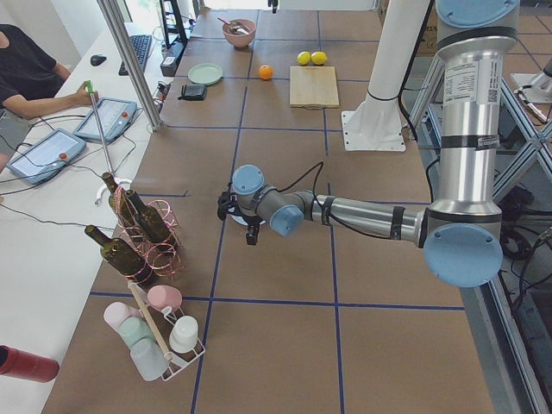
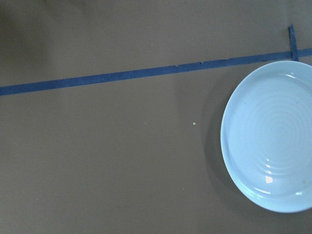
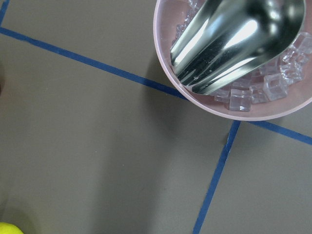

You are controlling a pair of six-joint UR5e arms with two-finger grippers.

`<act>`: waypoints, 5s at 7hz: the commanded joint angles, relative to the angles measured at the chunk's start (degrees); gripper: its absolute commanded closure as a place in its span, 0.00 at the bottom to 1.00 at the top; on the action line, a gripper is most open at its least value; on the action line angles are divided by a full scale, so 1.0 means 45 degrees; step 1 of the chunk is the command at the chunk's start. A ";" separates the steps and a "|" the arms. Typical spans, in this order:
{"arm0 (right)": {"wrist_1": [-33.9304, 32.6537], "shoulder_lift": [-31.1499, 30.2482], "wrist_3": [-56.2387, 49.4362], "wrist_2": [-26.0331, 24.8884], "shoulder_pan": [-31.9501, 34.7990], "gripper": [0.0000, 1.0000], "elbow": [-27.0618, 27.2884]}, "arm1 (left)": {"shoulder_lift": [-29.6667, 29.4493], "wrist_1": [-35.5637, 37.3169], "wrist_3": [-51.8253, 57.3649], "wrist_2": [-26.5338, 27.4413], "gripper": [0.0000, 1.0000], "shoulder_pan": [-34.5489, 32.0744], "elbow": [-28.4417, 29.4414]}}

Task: Pick orange to plate
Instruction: 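Reach the left gripper down to the rim of the pale blue plate, then grip the plate rim and slide it toward the table center with the left gripper, then reach the right gripper down onto the orange while the left gripper holds the plate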

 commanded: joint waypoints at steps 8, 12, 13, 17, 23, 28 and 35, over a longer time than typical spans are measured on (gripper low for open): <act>0.0100 0.0074 0.0008 0.0367 -0.0154 0.00 -0.0364 | -0.1515 -0.0491 -0.1922 0.0861 1.00 0.1604 0.1678; 0.0119 0.0151 0.0008 0.0387 -0.0173 0.00 -0.0325 | -0.4528 -0.0491 -0.5946 -0.0487 1.00 0.1759 0.0504; 0.0177 0.0190 0.0028 0.0387 -0.0464 0.00 -0.0325 | -0.5375 -0.0491 -0.7184 -0.0429 1.00 0.2727 0.0486; 0.0197 0.0522 0.0692 0.0367 -0.1013 0.00 -0.0344 | -0.8136 -0.0647 -0.9188 0.3416 1.00 0.6151 0.2534; 0.0256 0.1751 0.3600 0.0231 -0.2418 0.00 0.0045 | -0.8235 -0.0550 -0.9091 0.3438 1.00 0.6214 0.2732; 0.1595 0.1929 0.7495 -0.0724 -0.4230 0.00 0.1003 | -0.7651 -0.0704 -0.9129 0.3438 0.22 0.6019 0.2113; 0.4709 0.2065 1.5106 -0.6327 -0.8588 0.00 0.0906 | -0.7258 -0.0745 -0.9188 0.3458 0.12 0.5706 0.1052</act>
